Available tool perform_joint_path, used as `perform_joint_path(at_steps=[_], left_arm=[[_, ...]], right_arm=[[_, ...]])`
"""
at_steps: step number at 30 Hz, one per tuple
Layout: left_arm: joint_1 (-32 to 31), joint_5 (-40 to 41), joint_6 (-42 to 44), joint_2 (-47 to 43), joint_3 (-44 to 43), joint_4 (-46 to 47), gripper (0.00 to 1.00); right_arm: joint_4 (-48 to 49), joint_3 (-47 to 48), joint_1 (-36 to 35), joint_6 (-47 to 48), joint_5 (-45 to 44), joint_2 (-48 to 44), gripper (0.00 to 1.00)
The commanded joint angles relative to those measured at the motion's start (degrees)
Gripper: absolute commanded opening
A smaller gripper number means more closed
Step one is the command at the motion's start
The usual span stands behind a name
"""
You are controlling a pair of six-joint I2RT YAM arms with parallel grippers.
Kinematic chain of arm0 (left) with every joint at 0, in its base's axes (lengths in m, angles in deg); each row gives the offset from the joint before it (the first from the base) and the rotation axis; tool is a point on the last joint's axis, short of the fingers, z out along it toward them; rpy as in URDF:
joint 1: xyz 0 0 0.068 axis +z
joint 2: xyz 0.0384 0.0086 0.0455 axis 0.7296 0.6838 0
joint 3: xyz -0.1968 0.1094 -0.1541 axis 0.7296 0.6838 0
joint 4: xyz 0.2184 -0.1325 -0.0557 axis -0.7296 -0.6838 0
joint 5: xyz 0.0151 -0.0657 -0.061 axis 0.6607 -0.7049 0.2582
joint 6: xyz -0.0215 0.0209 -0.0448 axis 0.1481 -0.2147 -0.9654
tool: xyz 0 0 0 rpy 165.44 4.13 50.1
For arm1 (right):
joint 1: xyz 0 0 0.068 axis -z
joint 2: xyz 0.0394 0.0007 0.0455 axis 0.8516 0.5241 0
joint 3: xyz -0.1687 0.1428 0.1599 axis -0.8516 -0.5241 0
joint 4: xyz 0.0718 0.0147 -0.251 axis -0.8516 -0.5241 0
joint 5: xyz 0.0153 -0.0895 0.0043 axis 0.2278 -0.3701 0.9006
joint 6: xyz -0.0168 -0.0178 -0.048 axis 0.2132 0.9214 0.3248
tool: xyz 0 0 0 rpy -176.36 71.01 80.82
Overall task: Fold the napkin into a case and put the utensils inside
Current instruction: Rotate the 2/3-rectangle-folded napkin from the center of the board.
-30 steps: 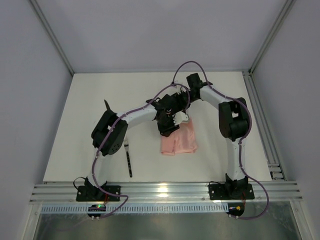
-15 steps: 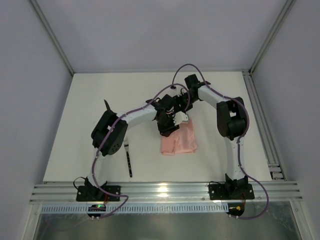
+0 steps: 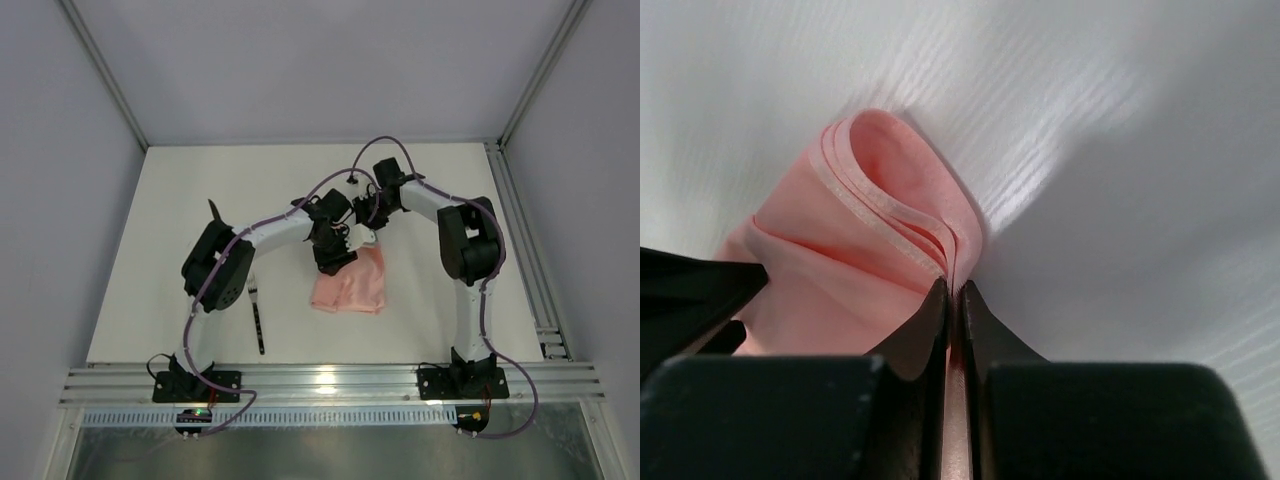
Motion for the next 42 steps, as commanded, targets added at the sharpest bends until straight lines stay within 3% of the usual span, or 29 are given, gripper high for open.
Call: perform_joint_path(at_steps=[1, 9, 12, 16, 21, 24, 35, 42], left_arm=[[0.16, -0.47, 1.08, -2.60, -0.60, -3.19, 0.48], [0.86, -3.03, 1.26, -7.61, -0.42, -7.67, 0.53], [1.13, -2.07, 1.35, -8.93, 1.33, -8.03, 0.54], [1.04, -2.68, 1.17, -9.81, 4.32, -8.55, 0.55], [1.04, -2.24, 0.64, -13.93, 7.74, -8.47, 0.58], [0.69, -0.84, 0.03, -15.87, 9.33, -8.56, 0.58], [-5.81, 15.67, 0.11, -25.10, 25.41, 0.32, 0.61], [-5.90, 20.41, 1.35, -24.23, 29.45, 3.21, 0.61]], right_arm=[[4.66, -8.75, 0.11, -6.40, -1.59, -4.55, 0.06], [21.98, -28.88, 2.92, -23.18, -3.09, -15.71, 0.04], [33.48, -40.04, 3.10, -31.96, -3.00, -20.81, 0.04], [56.99, -57.33, 3.01, -45.41, -4.22, -26.61, 0.04], [70.58, -67.30, 0.82, -56.75, -9.84, -30.66, 0.04], [74.20, -71.88, -0.85, -59.93, -14.15, -32.68, 0.04], [88.79, -83.13, -9.29, -74.17, -28.30, -33.48, 0.04], [89.50, -83.14, -10.70, -73.48, -27.44, -33.56, 0.04]])
